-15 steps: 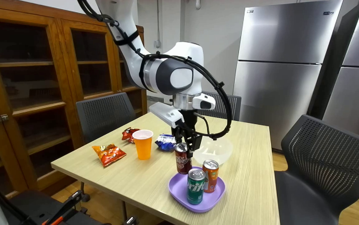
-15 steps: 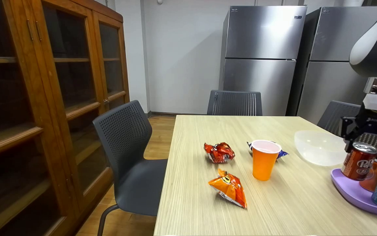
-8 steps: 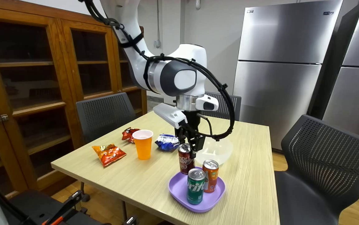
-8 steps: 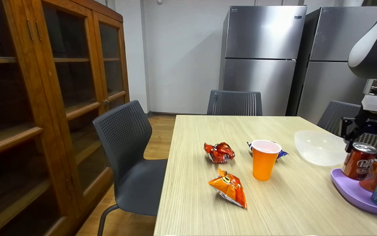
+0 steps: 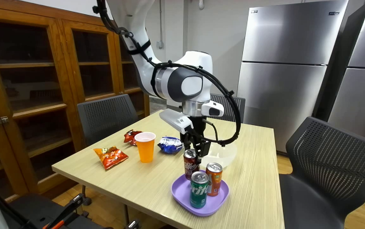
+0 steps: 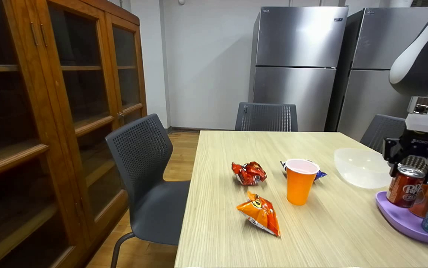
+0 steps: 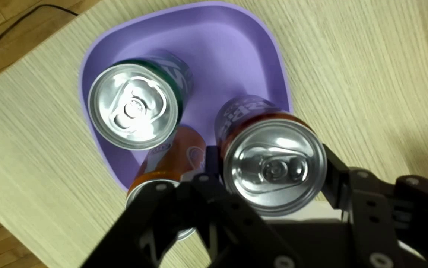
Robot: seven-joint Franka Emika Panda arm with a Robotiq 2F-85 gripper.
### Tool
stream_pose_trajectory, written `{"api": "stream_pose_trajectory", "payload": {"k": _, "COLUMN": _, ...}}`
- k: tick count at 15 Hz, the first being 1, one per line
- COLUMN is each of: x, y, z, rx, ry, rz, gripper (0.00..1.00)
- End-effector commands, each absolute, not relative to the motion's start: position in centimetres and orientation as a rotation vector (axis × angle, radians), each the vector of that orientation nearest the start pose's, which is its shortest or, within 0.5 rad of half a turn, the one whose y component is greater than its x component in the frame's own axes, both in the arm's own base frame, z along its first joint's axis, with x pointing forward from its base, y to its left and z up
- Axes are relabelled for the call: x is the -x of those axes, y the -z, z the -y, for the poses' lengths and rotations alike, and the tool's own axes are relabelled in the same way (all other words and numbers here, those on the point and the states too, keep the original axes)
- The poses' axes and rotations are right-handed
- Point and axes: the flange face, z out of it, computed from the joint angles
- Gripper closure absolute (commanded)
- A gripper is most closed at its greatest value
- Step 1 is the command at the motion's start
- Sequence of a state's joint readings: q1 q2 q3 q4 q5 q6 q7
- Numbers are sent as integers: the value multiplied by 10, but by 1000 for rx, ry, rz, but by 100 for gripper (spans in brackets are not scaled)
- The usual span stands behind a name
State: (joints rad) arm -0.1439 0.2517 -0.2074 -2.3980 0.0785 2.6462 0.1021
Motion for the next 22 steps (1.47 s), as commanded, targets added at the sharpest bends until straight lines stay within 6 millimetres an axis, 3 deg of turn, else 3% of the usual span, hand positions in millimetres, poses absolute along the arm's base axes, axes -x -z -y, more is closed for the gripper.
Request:
{"api": "stream_pose_trajectory", "payload": {"k": 1, "x": -478, "y": -215, "z": 182, "rx": 3033, "ry": -32, "rz": -842, "gripper": 62}}
{"api": "stream_pose_trajectory", "payload": {"k": 16, "x": -478, "y": -195, "z": 182, "rx": 3034, "ry": -109, "rz": -838, "gripper": 62}}
{"api": "stream_pose_trajectory", "payload": {"k": 17, "x": -478, "y": -195, "z": 182, "rx": 3035, "ry": -110, "rz": -839, "gripper": 55}}
{"api": "stream_pose_trajectory", "payload": {"k": 18, "x": -478, "y": -195, "z": 181, "rx": 3035, "ry": -111, "rz": -839, "gripper": 12}}
{"api": "stream_pose_trajectory", "payload": {"k": 22, "x": -477, "y": -197, "z": 182, "rx": 3034, "ry": -102, "rz": -843, "gripper": 0}}
